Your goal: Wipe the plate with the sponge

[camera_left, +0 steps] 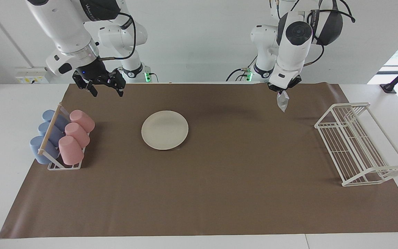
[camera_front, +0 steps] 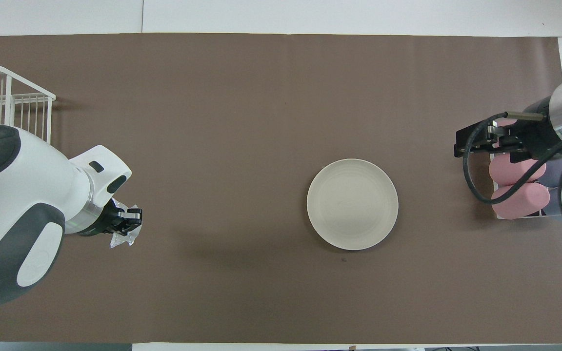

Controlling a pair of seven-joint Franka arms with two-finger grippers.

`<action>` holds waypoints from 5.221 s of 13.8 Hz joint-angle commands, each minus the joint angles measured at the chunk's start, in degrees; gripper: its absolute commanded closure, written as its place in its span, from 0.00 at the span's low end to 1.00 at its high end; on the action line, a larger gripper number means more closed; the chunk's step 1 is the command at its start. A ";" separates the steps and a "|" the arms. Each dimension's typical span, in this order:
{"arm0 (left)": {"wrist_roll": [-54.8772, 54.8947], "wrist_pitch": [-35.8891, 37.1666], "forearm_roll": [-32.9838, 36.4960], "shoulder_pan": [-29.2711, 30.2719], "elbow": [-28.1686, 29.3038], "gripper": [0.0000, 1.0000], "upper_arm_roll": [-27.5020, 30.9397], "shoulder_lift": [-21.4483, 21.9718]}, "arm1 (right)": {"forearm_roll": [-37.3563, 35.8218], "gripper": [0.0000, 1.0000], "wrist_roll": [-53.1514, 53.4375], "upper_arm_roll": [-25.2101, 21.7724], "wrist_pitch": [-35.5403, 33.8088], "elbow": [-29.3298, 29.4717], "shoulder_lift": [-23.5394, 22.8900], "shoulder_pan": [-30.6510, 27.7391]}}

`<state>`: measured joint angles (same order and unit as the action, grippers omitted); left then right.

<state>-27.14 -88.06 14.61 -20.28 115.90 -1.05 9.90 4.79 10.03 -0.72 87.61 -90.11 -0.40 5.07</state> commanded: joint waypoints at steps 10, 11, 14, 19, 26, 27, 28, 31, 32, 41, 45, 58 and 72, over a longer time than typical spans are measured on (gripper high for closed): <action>-5.65 12.30 39.23 -3.01 -7.35 1.00 -0.18 -14.45 | -1.54 0.00 -3.96 0.10 -3.85 -0.41 1.99 -4.80; -5.56 12.39 42.31 -2.93 -8.13 1.00 0.08 -16.29 | -1.36 0.00 -4.49 0.19 -3.41 -0.41 1.99 -6.02; -5.47 9.24 48.64 0.93 -11.11 1.00 0.17 -22.78 | -1.45 0.00 -8.96 0.19 -2.18 -0.41 1.81 -6.91; -5.56 4.14 53.85 6.38 -18.43 1.00 0.26 -32.74 | -1.62 0.00 -11.44 0.19 -2.71 -0.59 1.99 -8.85; -8.28 -0.53 51.13 8.76 -16.32 1.00 0.08 -32.57 | -2.15 0.00 -10.64 0.19 -0.86 -0.59 1.81 -8.85; -8.72 -0.79 50.87 8.85 -16.32 1.00 0.08 -32.57 | -2.24 0.00 -10.64 0.19 -0.95 -0.68 1.90 -8.76; -8.72 -1.14 50.43 8.85 -16.32 1.00 0.08 -32.57 | -2.24 0.00 -10.73 0.19 -1.04 -0.76 1.90 -8.67; -8.72 -1.58 49.99 8.94 -16.40 1.00 0.08 -32.57 | -2.24 0.00 -10.73 0.28 -1.21 -0.68 1.90 -8.67; -8.72 -1.67 49.90 8.94 -16.40 0.94 0.08 -32.57 | -2.24 0.00 -10.73 0.28 -1.21 -0.68 1.99 -8.67; -8.90 -2.47 49.46 9.03 -16.58 0.00 0.08 -32.57 | -2.15 0.00 -10.64 0.28 -1.21 -0.68 1.99 -8.58; -8.63 -3.17 41.49 10.43 -19.21 0.00 0.08 -30.74 | -2.24 0.00 -10.73 0.28 -1.21 -0.76 1.99 -8.76; 5.68 4.20 -4.40 18.34 -23.35 0.00 0.61 -6.92 | -2.24 0.00 -10.99 0.45 -1.83 -0.94 2.07 -8.14; 26.00 -3.80 -15.05 19.66 -24.20 0.00 2.19 -11.72 | -2.24 0.00 -10.82 0.81 -2.88 -1.91 2.60 -8.06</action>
<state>-2.07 -93.35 0.35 -1.06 96.02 1.04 1.44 3.29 0.16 -0.30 85.21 -90.63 0.85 -2.65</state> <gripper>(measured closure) 0.000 0.000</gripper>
